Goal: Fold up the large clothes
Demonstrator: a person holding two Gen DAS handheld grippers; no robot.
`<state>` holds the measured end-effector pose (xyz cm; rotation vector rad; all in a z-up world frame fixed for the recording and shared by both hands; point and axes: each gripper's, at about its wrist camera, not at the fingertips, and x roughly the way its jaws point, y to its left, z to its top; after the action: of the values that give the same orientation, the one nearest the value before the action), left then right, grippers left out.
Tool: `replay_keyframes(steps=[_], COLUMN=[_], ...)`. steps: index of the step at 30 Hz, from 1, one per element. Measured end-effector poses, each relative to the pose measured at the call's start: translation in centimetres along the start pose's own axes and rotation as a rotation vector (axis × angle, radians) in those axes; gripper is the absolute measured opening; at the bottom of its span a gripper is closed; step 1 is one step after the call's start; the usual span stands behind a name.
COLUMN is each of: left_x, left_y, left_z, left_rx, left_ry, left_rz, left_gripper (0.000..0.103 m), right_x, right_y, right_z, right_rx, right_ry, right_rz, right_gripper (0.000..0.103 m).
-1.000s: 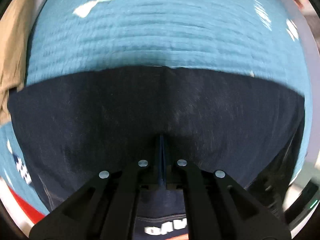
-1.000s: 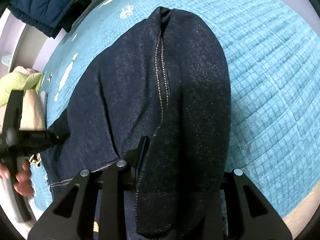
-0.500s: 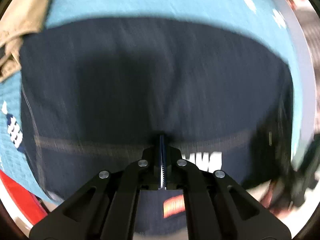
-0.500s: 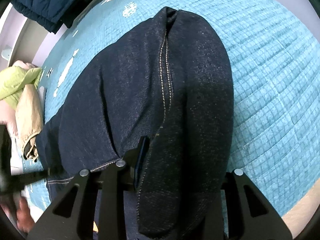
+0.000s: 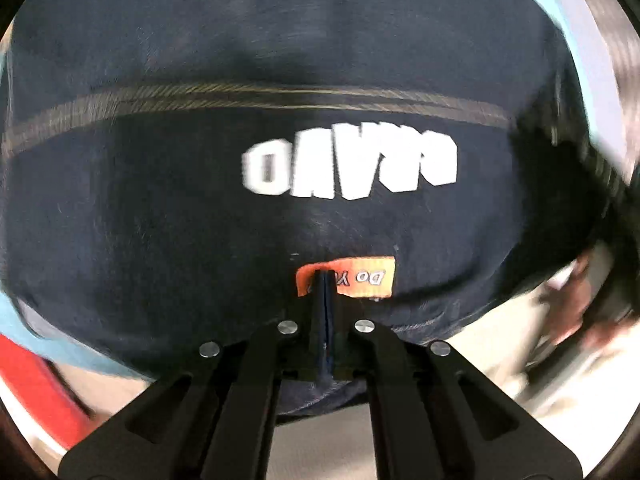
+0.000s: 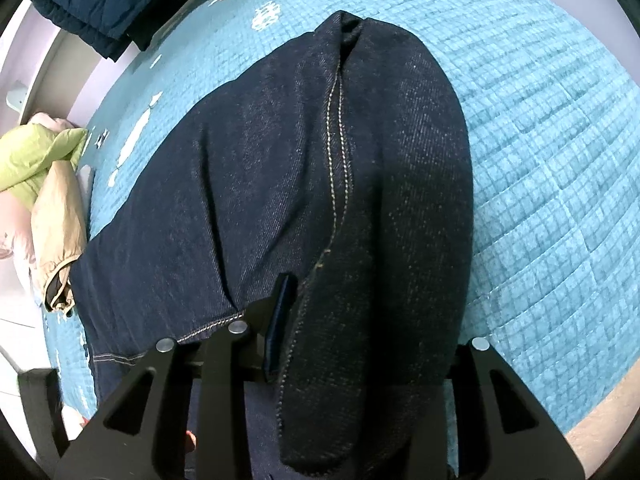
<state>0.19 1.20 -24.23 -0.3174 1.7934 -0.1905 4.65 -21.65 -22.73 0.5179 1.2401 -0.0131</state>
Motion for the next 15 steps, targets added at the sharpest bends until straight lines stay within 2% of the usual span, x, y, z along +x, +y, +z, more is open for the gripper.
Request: replay_keyframes(steps=[3, 4, 7, 8, 10, 12, 14, 15], left_x=[-0.7, -1.1, -0.1, 0.5, -0.6, -3.3, -5.3, -6.5], left_y=[-0.6, -0.2, 1.4, 1.6, 0.7, -1.5, -2.0, -2.2], left_z=[-3.1, -3.7, -2.2, -1.6, -1.6, -0.8, 0.5, 2.2], left_rx=[0.077, 0.087, 0.004, -0.022, 0.007, 0.089, 0.109, 0.108], left_ry=[0.006, -0.02, 0.014, 0.027, 0.029, -0.032, -0.096, -0.144], left_rz=[0.093, 0.101, 0.052, 0.057, 0.095, 0.071, 0.081, 0.109], left_gripper=[0.002, 0.002, 0.002, 0.002, 0.002, 0.001, 0.001, 0.001], right_x=[-0.1, -0.1, 0.0, 0.0, 0.0, 0.1, 0.1, 0.1], right_y=[0.4, 0.3, 0.4, 0.4, 0.6, 0.5, 0.1, -0.1], right_z=[0.0, 0.0, 0.0, -0.1, 0.0, 0.0, 0.0, 0.0], right_rx=[-0.02, -0.019, -0.017, -0.021, -0.024, -0.024, 0.002, 0.007], right_ry=[0.016, 0.019, 0.014, 0.012, 0.013, 0.018, 0.016, 0.015], right_rz=[-0.018, -0.018, -0.019, -0.023, -0.027, -0.016, 0.005, 0.01], right_gripper=[0.033, 0.033, 0.034, 0.034, 0.034, 0.034, 0.034, 0.034])
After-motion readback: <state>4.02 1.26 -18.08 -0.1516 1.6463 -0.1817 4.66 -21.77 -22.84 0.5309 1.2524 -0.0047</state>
